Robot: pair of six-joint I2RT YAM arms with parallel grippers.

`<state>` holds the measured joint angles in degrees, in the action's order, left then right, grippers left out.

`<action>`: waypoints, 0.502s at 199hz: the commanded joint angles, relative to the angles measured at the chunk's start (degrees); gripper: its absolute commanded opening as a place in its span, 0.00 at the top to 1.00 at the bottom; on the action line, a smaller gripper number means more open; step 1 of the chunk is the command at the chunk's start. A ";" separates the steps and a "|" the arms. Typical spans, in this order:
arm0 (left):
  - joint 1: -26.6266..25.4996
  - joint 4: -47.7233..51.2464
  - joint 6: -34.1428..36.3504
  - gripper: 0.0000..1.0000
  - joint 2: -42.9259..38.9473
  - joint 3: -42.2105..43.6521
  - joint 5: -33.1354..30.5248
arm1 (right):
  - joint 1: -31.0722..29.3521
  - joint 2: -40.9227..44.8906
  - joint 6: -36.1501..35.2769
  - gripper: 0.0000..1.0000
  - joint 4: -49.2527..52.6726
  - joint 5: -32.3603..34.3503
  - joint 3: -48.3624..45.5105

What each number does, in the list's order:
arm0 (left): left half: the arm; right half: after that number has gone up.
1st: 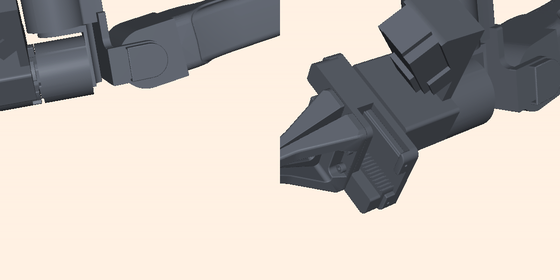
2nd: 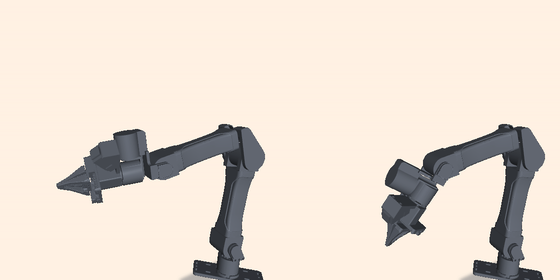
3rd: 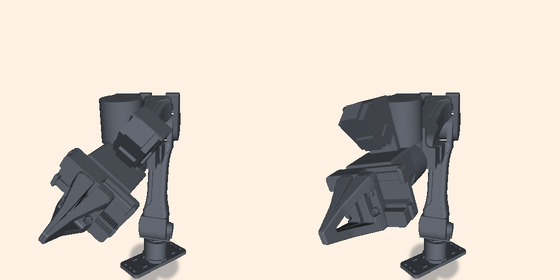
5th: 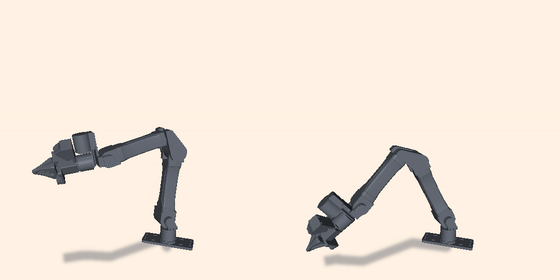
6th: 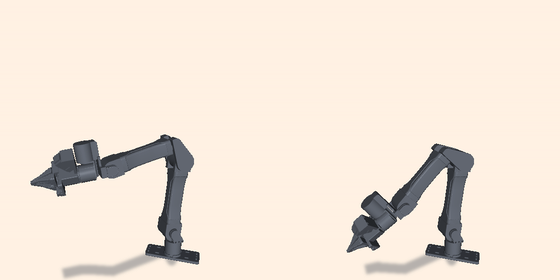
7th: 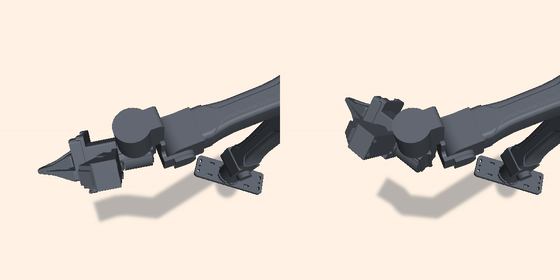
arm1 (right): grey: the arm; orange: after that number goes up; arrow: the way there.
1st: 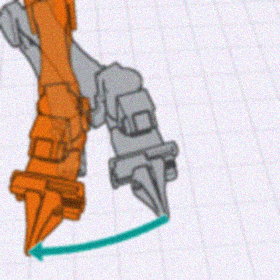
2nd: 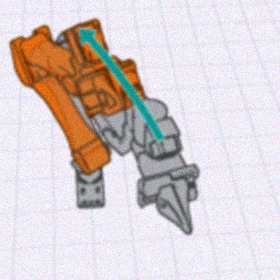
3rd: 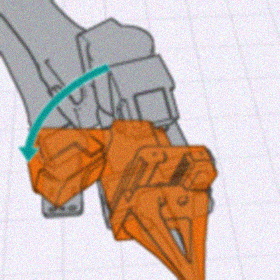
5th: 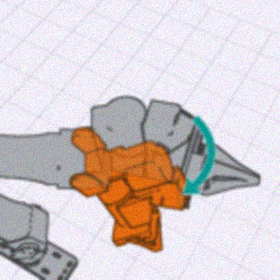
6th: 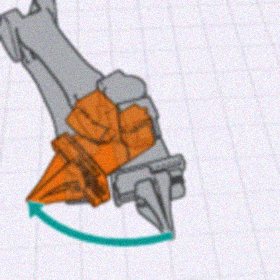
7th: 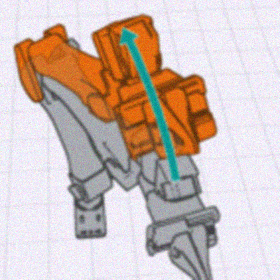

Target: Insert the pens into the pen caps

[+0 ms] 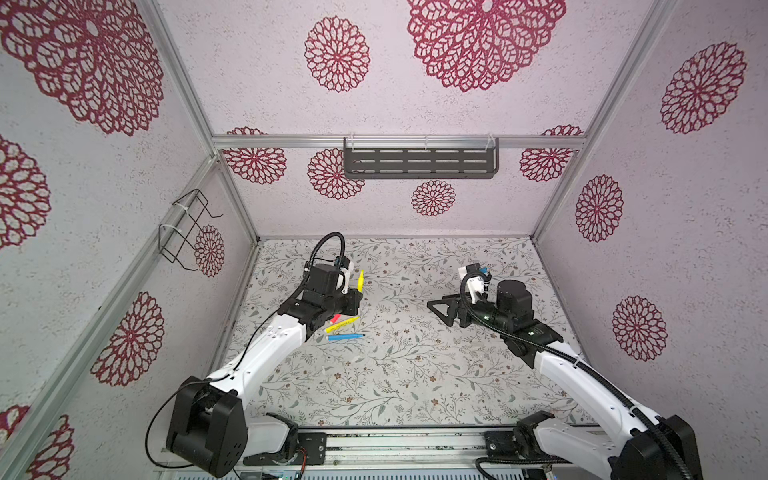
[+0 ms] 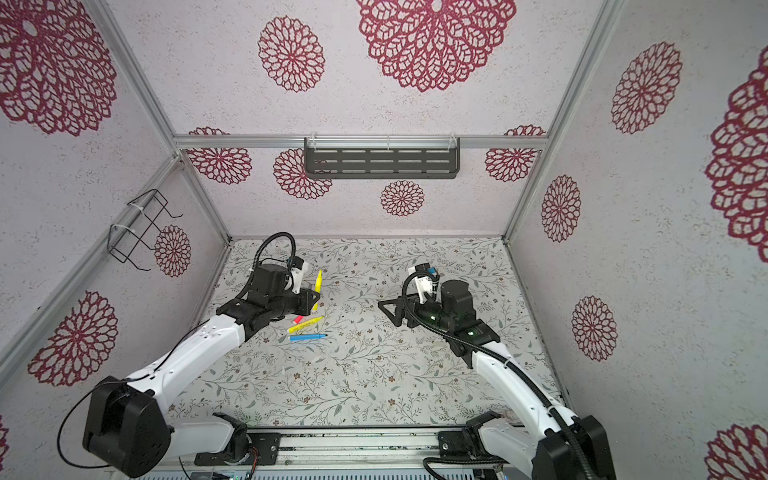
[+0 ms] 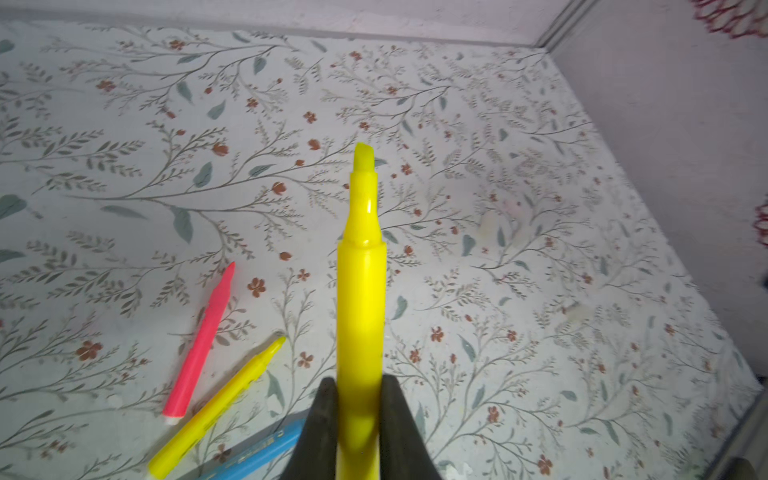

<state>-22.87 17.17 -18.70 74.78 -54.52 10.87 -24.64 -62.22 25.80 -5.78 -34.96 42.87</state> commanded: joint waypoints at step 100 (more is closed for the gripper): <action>-11.83 -15.49 -1.65 0.84 -8.77 6.17 3.21 | -7.85 -8.24 -4.45 0.17 0.78 0.79 11.37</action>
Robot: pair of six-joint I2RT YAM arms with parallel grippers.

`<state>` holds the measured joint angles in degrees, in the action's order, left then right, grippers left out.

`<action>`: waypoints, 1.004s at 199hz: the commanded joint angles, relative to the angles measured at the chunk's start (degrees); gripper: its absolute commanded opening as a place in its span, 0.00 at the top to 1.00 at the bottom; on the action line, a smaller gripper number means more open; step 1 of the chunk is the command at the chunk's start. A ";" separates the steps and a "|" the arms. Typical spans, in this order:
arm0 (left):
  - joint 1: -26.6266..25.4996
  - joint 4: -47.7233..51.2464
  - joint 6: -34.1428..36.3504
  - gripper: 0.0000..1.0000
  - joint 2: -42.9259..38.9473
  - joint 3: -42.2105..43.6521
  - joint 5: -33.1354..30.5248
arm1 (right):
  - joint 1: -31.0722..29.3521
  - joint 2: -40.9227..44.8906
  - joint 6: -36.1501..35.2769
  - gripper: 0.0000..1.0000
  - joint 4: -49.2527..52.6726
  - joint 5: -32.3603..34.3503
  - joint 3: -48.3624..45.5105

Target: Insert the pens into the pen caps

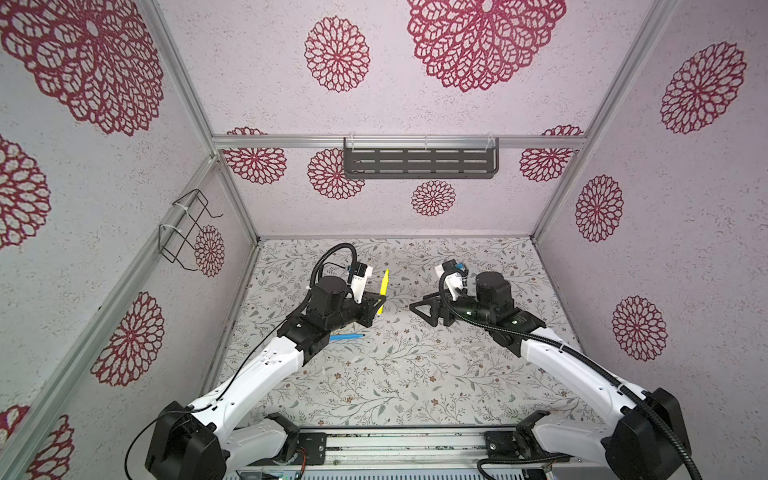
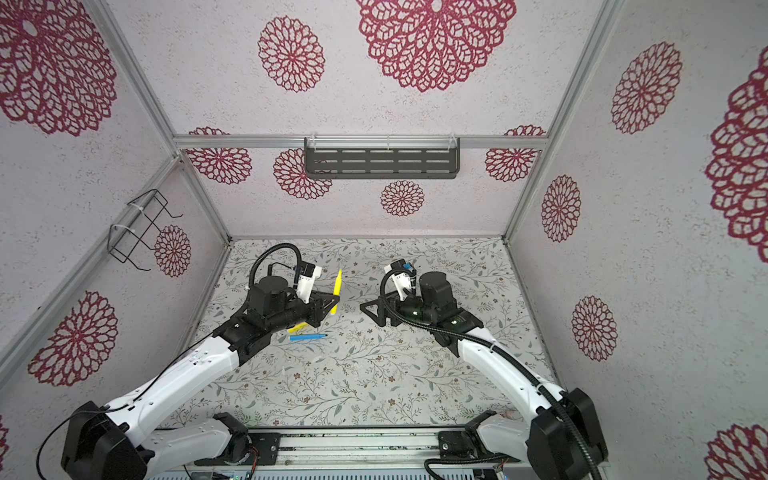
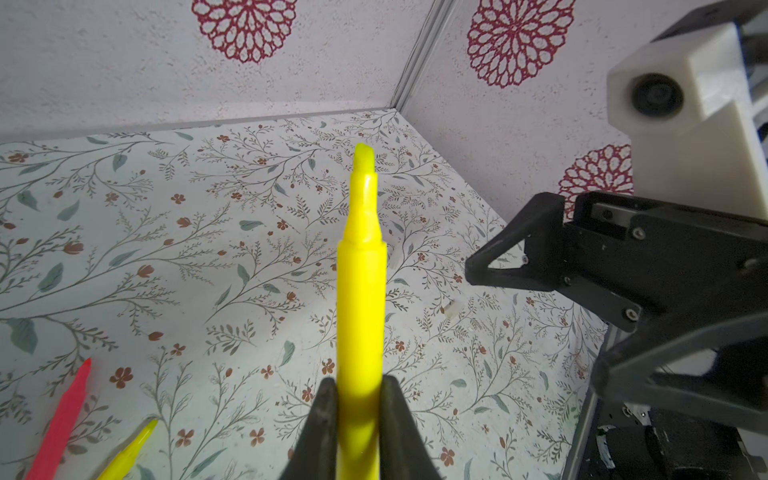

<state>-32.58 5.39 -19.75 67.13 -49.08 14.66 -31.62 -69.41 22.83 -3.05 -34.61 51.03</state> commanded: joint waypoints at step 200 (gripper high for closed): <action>-8.37 -7.56 -1.29 0.84 2.21 0.39 -2.07 | -4.14 -6.96 2.13 0.48 -8.61 -1.60 8.04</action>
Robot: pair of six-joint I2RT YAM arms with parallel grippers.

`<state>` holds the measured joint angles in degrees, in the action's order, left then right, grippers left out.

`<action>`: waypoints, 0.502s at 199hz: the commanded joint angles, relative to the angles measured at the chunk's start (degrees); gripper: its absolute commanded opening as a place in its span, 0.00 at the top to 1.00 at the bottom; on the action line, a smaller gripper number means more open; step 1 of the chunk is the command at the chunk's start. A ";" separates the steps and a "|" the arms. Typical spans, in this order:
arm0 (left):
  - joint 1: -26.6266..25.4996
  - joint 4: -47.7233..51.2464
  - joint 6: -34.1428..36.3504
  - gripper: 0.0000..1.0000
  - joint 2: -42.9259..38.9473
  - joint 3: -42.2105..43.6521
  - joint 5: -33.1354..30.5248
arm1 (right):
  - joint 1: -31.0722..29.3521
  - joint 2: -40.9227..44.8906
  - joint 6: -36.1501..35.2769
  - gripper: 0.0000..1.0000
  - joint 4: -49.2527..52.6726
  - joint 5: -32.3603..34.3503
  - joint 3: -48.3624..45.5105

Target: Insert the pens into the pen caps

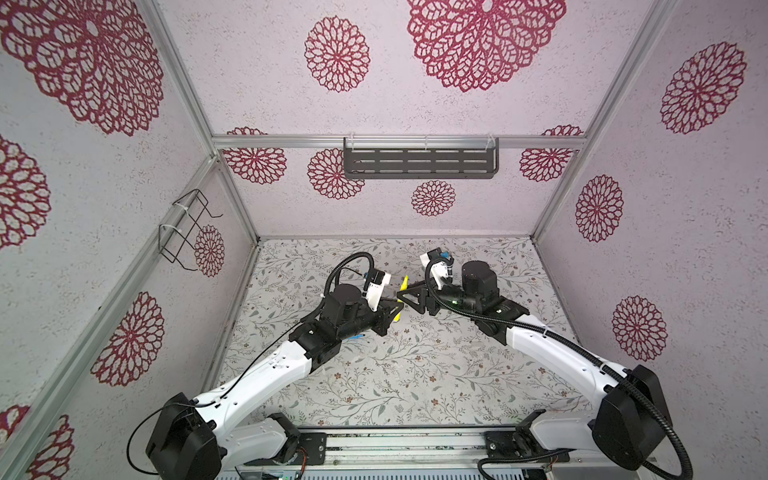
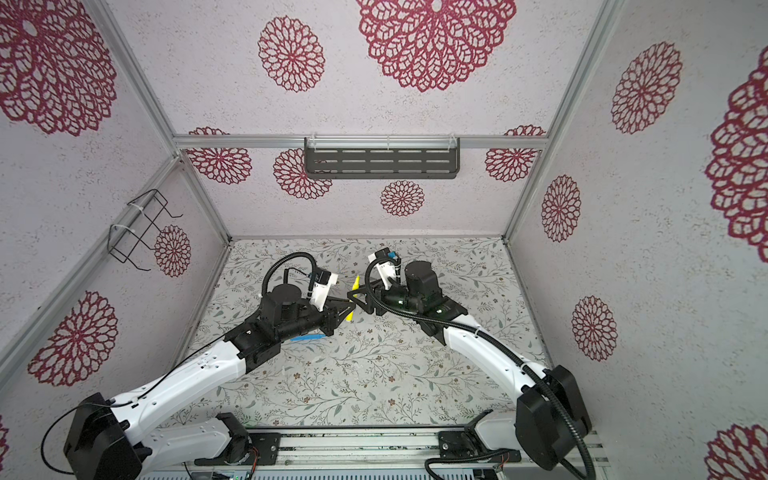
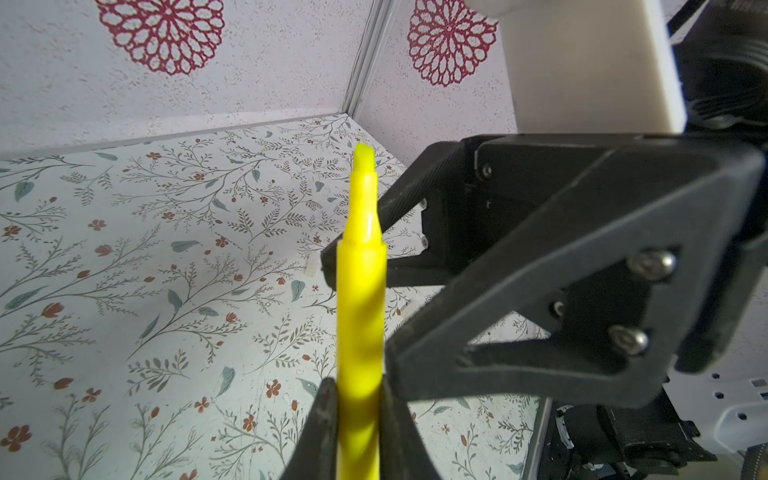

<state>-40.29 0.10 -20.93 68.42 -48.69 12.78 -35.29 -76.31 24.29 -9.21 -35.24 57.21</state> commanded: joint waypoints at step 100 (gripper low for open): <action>-0.92 -2.82 -0.08 0.84 1.36 0.11 -0.47 | -0.48 0.27 1.92 0.79 -4.62 -2.01 0.64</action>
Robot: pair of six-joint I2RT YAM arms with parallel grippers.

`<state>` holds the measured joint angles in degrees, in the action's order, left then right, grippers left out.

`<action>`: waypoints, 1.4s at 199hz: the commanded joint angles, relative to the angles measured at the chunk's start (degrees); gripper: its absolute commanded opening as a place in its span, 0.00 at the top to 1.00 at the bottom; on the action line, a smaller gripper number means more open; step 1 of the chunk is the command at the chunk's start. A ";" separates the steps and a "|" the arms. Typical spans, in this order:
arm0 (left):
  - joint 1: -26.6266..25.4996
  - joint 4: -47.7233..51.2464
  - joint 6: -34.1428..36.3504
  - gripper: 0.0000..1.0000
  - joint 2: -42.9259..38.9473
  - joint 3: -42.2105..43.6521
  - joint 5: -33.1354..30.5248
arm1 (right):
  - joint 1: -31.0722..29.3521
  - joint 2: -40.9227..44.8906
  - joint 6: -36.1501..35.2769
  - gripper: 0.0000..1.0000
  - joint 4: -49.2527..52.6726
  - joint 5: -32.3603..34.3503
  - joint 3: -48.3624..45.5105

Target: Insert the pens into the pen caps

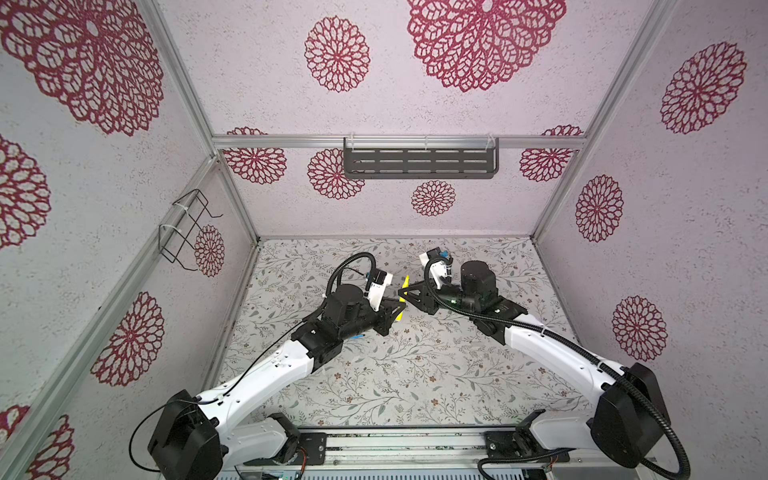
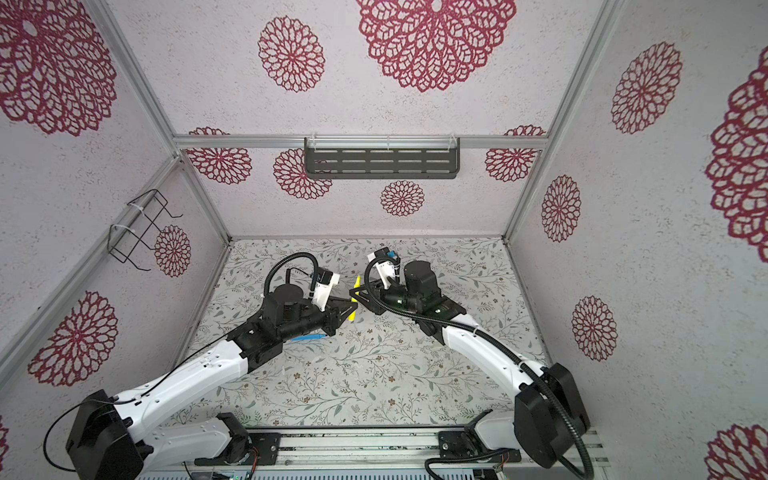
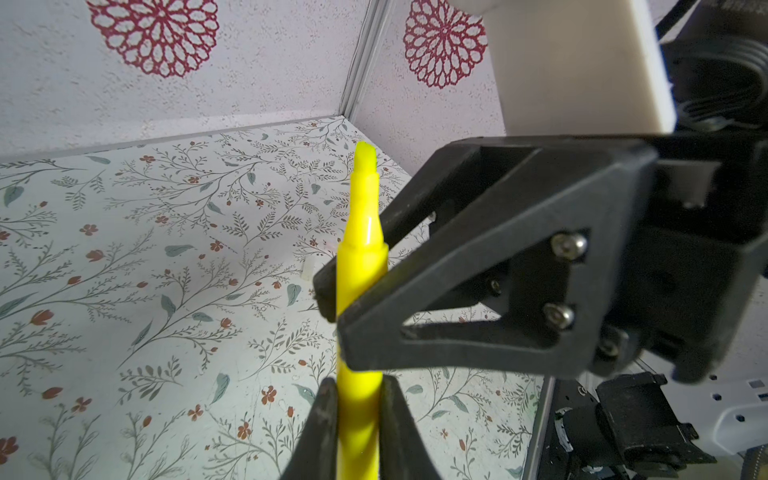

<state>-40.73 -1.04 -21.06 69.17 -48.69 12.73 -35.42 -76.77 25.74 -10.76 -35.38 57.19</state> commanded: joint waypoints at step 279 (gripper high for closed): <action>1.22 3.15 -0.10 0.61 2.82 -1.85 6.24 | -1.17 2.50 -0.99 0.90 -2.86 1.45 0.05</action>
<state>-40.12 2.46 -21.10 72.07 -50.00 17.63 -36.32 -76.47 24.12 -10.09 -34.37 56.97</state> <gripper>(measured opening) 0.393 0.186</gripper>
